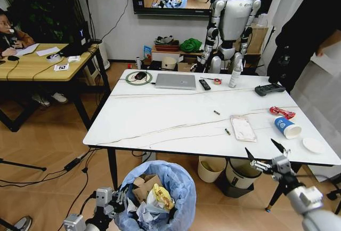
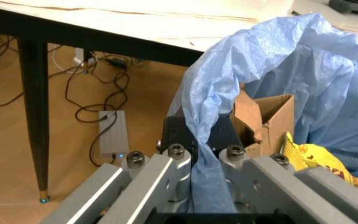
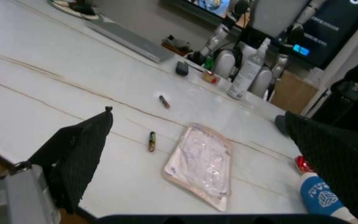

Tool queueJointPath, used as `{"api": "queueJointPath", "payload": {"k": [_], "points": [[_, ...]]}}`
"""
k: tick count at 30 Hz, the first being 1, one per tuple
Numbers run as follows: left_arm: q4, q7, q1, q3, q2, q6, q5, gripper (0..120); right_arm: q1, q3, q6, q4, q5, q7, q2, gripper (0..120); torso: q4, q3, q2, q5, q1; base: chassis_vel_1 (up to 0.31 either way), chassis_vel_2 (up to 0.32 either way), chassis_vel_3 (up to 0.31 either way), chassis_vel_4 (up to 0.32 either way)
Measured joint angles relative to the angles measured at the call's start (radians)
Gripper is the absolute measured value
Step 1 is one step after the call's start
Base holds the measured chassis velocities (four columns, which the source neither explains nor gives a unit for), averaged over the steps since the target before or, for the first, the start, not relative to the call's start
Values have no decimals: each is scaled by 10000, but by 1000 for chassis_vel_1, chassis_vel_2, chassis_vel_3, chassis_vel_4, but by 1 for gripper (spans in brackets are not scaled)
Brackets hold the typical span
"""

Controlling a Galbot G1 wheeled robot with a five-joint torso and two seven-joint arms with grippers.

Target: Pick up the trash bin and place the trash from the table into it.

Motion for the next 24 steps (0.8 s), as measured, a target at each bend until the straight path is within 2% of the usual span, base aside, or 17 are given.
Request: {"api": "queueJointPath", "payload": {"k": [2, 9, 12, 16, 24], "points": [[-64, -4, 46, -97, -92, 1, 1, 0, 366, -418, -444, -116, 268, 554, -431, 100, 0, 0, 0, -3, 0, 0, 0, 0, 0], [-190, -12, 180, -299, -480, 5, 118, 0, 1856, -1563, -1457, -1098, 947, 364, -1013, 100, 1, 0, 0, 0, 0, 0, 0, 0, 0], [-195, -15, 188, -314, -602, 8, 177, 0, 2309, -1991, -1623, -1510, 914, 416, -1028, 100, 0, 0, 0, -5, 0, 0, 0, 0, 0], [-217, -24, 193, -337, -796, 22, 267, 0, 3430, -2791, -1686, -2794, 853, 424, -872, 100, 1, 1, 0, -1, 0, 0, 0, 0, 0], [-227, -44, 158, -328, -1008, 51, 347, 0, 4507, -3372, -1597, -3713, 1046, 323, -812, 100, 1, 1, 0, -4, 0, 0, 0, 0, 0]]}}
